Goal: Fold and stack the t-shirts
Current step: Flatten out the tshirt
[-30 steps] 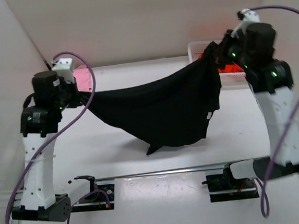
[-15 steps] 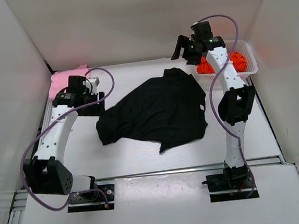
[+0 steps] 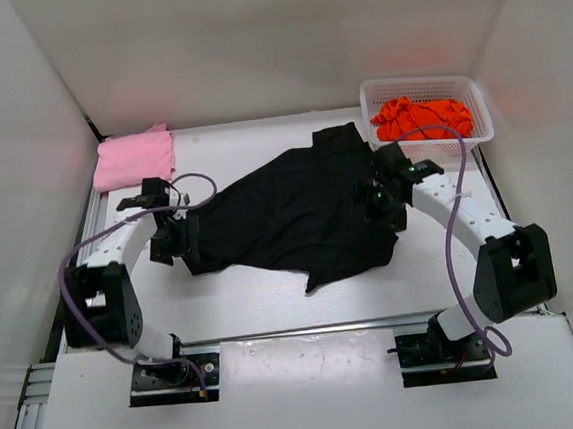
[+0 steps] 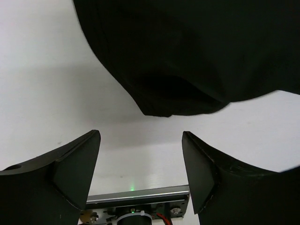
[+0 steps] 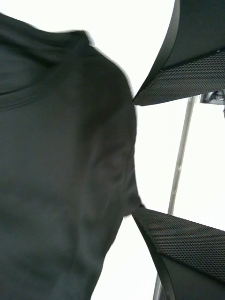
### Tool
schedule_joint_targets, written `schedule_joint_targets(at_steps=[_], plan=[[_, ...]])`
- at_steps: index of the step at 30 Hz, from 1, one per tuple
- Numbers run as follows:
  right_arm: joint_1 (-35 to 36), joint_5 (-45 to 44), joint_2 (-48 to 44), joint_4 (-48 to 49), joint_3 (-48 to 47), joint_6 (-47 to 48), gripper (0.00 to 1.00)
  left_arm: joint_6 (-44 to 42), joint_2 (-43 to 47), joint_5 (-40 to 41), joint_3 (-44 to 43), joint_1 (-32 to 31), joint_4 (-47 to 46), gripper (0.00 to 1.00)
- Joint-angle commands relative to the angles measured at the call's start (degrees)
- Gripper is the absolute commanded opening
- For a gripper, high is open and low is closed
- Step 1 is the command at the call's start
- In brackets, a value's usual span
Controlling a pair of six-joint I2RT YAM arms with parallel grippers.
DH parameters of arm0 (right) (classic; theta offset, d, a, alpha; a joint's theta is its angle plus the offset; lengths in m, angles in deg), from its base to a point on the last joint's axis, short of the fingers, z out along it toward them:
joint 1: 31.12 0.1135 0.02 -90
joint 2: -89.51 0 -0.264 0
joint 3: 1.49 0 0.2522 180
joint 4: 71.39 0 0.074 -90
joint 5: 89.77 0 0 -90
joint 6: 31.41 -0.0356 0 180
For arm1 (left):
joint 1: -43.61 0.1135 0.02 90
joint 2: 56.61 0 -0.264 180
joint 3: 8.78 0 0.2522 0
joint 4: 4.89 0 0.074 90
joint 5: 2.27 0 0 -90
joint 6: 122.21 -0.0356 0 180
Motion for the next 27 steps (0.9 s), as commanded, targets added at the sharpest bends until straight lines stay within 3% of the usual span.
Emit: schedule_joint_targets(at_steps=[1,8,13,17,18,19,21,22,23,26,27], plan=[[0.54,-1.04,-0.46,3.20,6.94,-4.80,0.93,-0.03,-3.79,0.34,1.59,-0.06,-3.31,0.81],[-0.07,-1.66,1.11,7.31,15.47,-9.38,0.95,-0.03,-8.45,-0.98,0.98,-0.77,-5.16,0.81],[-2.89,1.67,3.75,13.65,19.86,-11.85,0.96,-0.03,-13.19,-2.47,-0.51,-0.77,-6.22,0.74],[-4.03,3.35,8.93,15.94,18.73,-11.85,0.95,-0.03,-14.52,-4.67,-2.45,-1.29,-6.22,0.52],[-4.03,3.35,9.55,15.94,17.94,-11.85,0.93,-0.03,-15.39,-4.67,-3.32,-1.29,-6.22,0.35],[-4.03,3.35,10.08,16.46,17.94,-11.85,0.90,-0.03,-15.92,-4.67,-3.33,-1.29,-6.22,0.25],[-4.03,3.35,10.08,18.13,17.94,-11.33,0.67,-0.03,-16.72,-4.67,-4.12,-1.29,-6.22,0.10],[-4.03,2.83,10.08,18.14,17.94,-11.32,0.58,-0.03,-16.72,-4.67,-4.64,-1.29,-6.22,0.10],[-4.03,2.83,10.08,18.75,17.07,-10.63,0.42,-0.03,-17.24,-4.67,-4.65,-1.29,-6.22,0.10],[-4.03,1.17,8.95,17.53,15.48,-9.13,0.14,-0.03,-14.54,-3.72,-5.17,-1.29,-6.22,0.10],[-4.03,-1.11,6.50,15.70,14.61,-8.52,0.00,-0.03,-13.30,-2.23,-5.17,-1.29,-6.22,0.10]])
